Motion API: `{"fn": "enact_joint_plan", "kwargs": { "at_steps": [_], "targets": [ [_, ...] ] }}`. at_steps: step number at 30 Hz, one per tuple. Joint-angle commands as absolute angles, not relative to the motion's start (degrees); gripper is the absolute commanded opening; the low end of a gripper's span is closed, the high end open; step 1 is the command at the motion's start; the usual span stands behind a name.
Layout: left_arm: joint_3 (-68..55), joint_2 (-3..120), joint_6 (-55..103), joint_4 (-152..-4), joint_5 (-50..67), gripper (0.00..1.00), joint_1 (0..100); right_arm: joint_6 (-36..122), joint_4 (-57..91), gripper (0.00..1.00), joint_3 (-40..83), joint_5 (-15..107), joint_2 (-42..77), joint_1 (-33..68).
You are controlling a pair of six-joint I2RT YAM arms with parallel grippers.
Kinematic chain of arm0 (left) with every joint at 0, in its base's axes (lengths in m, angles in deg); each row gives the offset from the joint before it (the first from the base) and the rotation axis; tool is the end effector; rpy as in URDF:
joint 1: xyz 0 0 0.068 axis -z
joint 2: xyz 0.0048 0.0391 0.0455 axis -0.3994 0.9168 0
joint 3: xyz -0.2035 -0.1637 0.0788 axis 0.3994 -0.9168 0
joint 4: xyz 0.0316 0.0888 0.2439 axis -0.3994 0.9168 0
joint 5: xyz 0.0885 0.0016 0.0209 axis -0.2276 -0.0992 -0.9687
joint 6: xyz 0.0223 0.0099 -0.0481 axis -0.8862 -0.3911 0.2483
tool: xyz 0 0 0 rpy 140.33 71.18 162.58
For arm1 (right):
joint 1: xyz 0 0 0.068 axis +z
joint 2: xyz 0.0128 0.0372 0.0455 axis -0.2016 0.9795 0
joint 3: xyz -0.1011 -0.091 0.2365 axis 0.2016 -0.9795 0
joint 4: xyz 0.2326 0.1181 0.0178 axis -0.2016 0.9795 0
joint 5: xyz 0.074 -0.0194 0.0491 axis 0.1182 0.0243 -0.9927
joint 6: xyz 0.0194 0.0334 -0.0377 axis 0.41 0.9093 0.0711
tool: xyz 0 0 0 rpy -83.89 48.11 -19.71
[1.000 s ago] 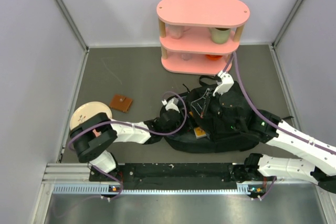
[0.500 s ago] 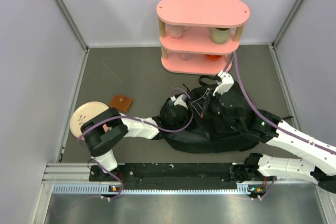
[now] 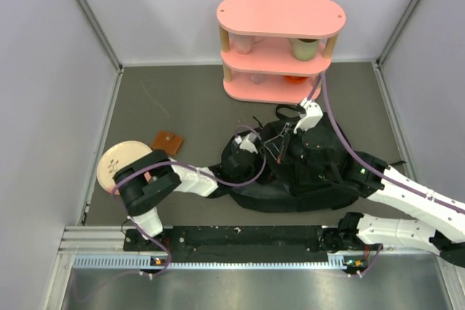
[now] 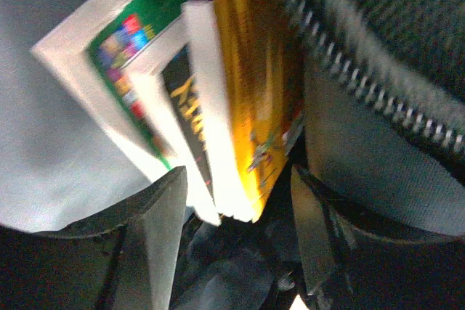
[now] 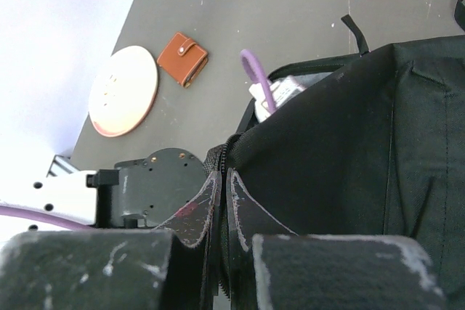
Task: Pack the student bag
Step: Place the book in the student bag, then zip the student bag at the center of the board.
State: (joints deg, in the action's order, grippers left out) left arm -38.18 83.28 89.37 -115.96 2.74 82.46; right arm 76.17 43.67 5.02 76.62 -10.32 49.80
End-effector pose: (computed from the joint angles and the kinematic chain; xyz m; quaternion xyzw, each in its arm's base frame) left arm 0.1775 -0.2973 0.1534 -0.1175 0.8099 -0.5393 0.1984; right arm 0.1076 0.1687 0.3698 -0.0412 0.8164 0.3249 0.4756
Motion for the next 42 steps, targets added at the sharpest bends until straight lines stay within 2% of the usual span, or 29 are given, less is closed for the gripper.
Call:
{"fn": "enact_joint_plan", "kwargs": {
  "at_steps": [1,5,9,15,19,22,24,26,29,31,32,33,34,35,38,42],
  "targets": [
    [-44.17,76.01,86.48,-111.44,0.79,0.67,82.43,76.55,39.05,0.0,6.22,77.28,-10.95,50.6],
    [-46.8,69.32,84.02,-104.23,-2.9,0.74,82.43,76.64,38.97,0.0,6.05,77.98,-10.78,50.6],
    [-50.05,61.77,82.78,-98.16,-5.53,0.74,82.52,76.81,39.05,0.0,5.87,77.72,-10.43,50.6],
    [-54.9,40.59,79.98,-83.26,-16.95,0.76,82.6,78.22,38.62,0.04,4.29,76.58,-9.72,50.6],
    [-54.72,24.97,76.47,-72.0,-25.47,0.84,82.52,78.66,36.77,0.07,1.84,73.95,-9.46,50.6],
    [-53.93,17.74,74.96,-64.0,-32.59,0.88,82.52,78.66,33.88,0.2,-1.33,67.72,-9.37,50.68],
    [-52.79,15.17,71.38,-62.29,-35.14,0.9,82.43,78.4,33.43,0.49,-2.83,61.59,-8.33,50.77],
    [-51.04,13.41,69.78,-59.05,-36.56,0.94,82.43,77.52,35.09,0.71,-2.74,58.57,-6.83,50.68],
    [-49.1,13.93,65.39,-58.24,-37.01,0.98,82.08,81.55,43.87,0.8,-2.12,63.9,-4.36,50.69],
    [-47.26,16.3,59.43,-59.55,-33.85,0.98,81.47,84.71,45.2,0.82,-3.35,66.71,-8.12,50.69],
    [-46.21,17.44,57.92,-58.87,-32.88,0.98,81.2,86.29,45.55,0.86,-5.1,71.34,-10.06,50.69],
    [-45.15,20.23,56.17,-58.16,-31.65,0.98,80.76,90.4,47.82,0.94,-5.98,74.44,-12.08,50.77],
    [-43.05,21.74,54.76,-57.81,-30.25,0.98,79.71,93.57,50.19,0.96,-7.3,78.03,-16.62,50.69],
    [-41.9,23.23,53.18,-57.72,-28.93,0.98,79.01,96.99,52.74,0.97,-8.01,84.94,-18.67,50.69],
    [-37.94,29.3,50.1,-57.19,-22.44,0.98,73.74,105.8,62.23,0.98,-9.77,92.28,-25.97,50.69],
    [-35.56,34.14,47.2,-62.61,-9.43,0.98,62.77,120.87,81.02,0.99,-6.35,94.77,-25.03,50.51]
  ]
}}
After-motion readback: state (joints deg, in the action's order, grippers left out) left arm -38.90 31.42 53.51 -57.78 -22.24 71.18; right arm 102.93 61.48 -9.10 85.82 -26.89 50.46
